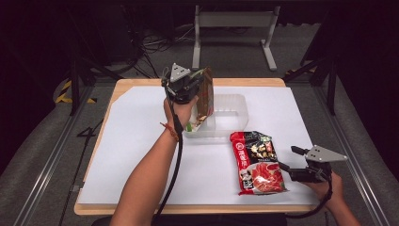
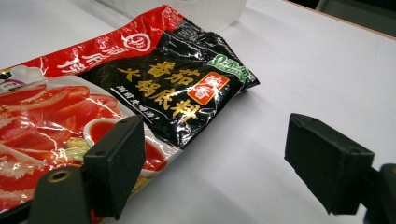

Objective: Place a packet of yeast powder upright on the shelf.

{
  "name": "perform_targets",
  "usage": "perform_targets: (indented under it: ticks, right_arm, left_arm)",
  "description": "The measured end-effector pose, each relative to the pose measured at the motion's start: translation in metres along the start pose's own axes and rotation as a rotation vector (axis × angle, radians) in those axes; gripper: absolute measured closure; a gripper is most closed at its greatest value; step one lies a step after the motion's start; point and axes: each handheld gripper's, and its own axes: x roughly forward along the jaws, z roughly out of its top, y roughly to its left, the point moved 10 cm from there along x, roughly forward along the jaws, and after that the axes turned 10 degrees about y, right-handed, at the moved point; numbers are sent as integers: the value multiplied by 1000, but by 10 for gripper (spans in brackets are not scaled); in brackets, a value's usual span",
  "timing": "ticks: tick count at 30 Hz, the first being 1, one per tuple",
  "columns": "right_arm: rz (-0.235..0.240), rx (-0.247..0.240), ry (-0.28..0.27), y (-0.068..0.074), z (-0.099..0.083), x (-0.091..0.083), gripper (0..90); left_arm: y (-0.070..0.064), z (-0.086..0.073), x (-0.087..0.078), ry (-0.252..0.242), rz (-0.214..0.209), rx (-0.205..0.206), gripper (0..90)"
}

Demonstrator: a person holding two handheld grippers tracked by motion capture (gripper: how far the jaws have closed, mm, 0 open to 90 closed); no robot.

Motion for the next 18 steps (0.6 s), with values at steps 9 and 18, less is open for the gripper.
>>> perform_targets:
  ticks: [9, 18]
  right_arm:
    - [-11, -1, -1, -1, -1, -1, 215]
    - [-6, -11, 11, 0, -2, 0, 215]
  left_arm:
    - [8, 7, 20, 21, 72, -19, 868]
    - [7, 14, 25, 40, 147, -20, 866]
